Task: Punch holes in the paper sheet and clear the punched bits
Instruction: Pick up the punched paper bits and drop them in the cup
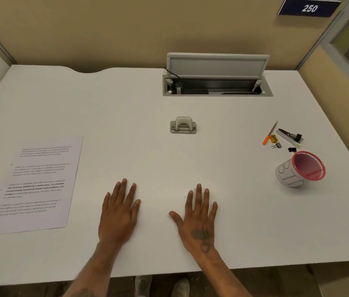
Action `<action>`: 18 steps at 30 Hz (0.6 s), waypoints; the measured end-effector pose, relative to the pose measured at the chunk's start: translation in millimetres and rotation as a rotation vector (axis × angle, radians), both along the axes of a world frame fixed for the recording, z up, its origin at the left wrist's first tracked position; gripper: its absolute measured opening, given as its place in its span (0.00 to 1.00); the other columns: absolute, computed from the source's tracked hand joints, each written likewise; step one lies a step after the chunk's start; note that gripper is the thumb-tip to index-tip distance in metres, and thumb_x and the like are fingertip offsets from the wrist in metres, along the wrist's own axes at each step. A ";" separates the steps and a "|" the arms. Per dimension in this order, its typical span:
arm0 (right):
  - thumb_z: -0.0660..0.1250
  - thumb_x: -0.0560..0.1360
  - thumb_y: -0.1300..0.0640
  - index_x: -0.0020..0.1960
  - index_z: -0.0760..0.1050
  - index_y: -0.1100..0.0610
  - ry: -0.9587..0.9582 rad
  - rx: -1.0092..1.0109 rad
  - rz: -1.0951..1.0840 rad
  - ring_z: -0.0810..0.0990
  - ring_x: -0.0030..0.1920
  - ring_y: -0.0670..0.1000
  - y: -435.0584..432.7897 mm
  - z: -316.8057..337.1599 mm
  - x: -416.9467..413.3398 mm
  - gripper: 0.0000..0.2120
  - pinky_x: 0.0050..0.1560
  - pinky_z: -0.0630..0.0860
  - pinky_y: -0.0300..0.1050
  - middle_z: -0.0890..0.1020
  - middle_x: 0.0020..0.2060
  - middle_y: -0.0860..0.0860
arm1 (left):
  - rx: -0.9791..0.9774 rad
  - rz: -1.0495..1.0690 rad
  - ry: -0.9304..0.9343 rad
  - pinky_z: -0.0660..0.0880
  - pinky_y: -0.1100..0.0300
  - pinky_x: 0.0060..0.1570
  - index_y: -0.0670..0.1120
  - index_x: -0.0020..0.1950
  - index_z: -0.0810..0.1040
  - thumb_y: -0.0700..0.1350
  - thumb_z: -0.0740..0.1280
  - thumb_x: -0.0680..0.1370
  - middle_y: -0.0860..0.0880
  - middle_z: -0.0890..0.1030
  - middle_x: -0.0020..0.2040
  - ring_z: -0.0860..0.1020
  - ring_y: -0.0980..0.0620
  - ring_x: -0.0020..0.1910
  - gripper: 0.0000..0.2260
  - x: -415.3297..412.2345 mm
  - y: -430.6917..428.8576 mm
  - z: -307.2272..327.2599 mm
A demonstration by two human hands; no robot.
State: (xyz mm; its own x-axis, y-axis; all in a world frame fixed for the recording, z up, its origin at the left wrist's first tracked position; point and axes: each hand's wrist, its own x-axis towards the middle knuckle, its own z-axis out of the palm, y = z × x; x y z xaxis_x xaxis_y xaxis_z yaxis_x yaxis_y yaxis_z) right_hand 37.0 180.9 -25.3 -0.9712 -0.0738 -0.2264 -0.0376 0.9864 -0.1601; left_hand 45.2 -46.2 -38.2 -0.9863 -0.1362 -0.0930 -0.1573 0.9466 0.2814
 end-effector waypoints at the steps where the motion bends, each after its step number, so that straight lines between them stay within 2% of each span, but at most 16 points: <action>1: 0.27 0.70 0.27 0.77 0.35 0.55 0.002 -0.006 0.007 0.31 0.76 0.58 -1.2 1.4 -1.1 0.45 0.75 0.34 0.63 0.33 0.77 0.55 | 0.000 0.000 0.002 0.46 0.52 0.78 0.56 0.80 0.51 0.60 0.43 0.81 0.54 0.49 0.81 0.45 0.56 0.79 0.27 0.0 0.1 -0.1; 4: 0.29 0.72 0.28 0.77 0.35 0.52 0.013 -0.016 -0.004 0.32 0.77 0.58 0.8 3.0 -1.4 0.41 0.74 0.32 0.62 0.34 0.77 0.54 | 0.001 0.004 0.008 0.47 0.52 0.78 0.56 0.80 0.52 0.60 0.43 0.81 0.54 0.49 0.81 0.45 0.56 0.79 0.27 0.1 -0.1 0.4; 6: 0.38 0.75 0.30 0.78 0.42 0.51 0.043 -0.030 -0.034 0.41 0.78 0.59 5.3 5.3 -1.9 0.38 0.74 0.36 0.61 0.41 0.78 0.55 | -0.002 0.003 0.011 0.47 0.52 0.78 0.56 0.80 0.52 0.60 0.43 0.81 0.54 0.49 0.81 0.45 0.56 0.79 0.27 0.4 0.4 -0.1; 7: 0.47 0.77 0.33 0.78 0.52 0.52 0.086 -0.066 -0.072 0.51 0.78 0.61 7.1 7.5 -2.9 0.36 0.75 0.46 0.62 0.52 0.78 0.57 | 0.000 0.003 0.011 0.47 0.52 0.78 0.56 0.80 0.52 0.60 0.43 0.81 0.54 0.49 0.81 0.44 0.56 0.79 0.26 0.3 0.5 -0.4; 8: 0.57 0.77 0.37 0.74 0.64 0.54 0.157 -0.114 -0.115 0.64 0.74 0.62 8.7 8.8 -4.6 0.32 0.72 0.58 0.61 0.65 0.74 0.58 | 0.003 0.004 0.011 0.47 0.52 0.78 0.56 0.80 0.52 0.60 0.44 0.81 0.54 0.49 0.81 0.44 0.56 0.79 0.26 0.1 0.4 -0.6; 9: 0.66 0.75 0.42 0.68 0.74 0.55 0.234 -0.154 -0.151 0.74 0.66 0.60 10.0 8.2 -6.2 0.26 0.66 0.68 0.59 0.76 0.66 0.57 | 0.006 0.004 0.009 0.47 0.51 0.78 0.56 0.80 0.52 0.60 0.44 0.81 0.54 0.48 0.81 0.44 0.56 0.79 0.26 0.1 0.4 -0.7; 10: 0.71 0.72 0.45 0.62 0.79 0.55 0.294 -0.192 -0.193 0.78 0.59 0.58 10.3 7.1 -7.8 0.22 0.60 0.73 0.56 0.80 0.59 0.55 | 0.008 0.004 0.008 0.47 0.51 0.78 0.56 0.80 0.52 0.60 0.44 0.81 0.54 0.48 0.81 0.43 0.57 0.79 0.26 0.1 0.2 -0.6; 13: 0.74 0.71 0.48 0.53 0.83 0.53 0.304 -0.317 -0.310 0.78 0.51 0.52 4.6 7.3 -13.1 0.14 0.54 0.72 0.49 0.81 0.48 0.49 | 0.018 0.007 0.011 0.47 0.51 0.78 0.56 0.80 0.52 0.60 0.44 0.81 0.54 0.49 0.81 0.44 0.56 0.79 0.26 0.1 0.4 0.1; 18: 0.75 0.70 0.52 0.47 0.84 0.53 0.318 -0.433 -0.422 0.77 0.46 0.51 -11.5 4.8 -20.5 0.07 0.52 0.72 0.47 0.81 0.41 0.46 | 0.017 0.003 0.013 0.46 0.52 0.78 0.56 0.80 0.51 0.60 0.43 0.81 0.54 0.48 0.81 0.44 0.56 0.79 0.27 0.2 0.2 0.2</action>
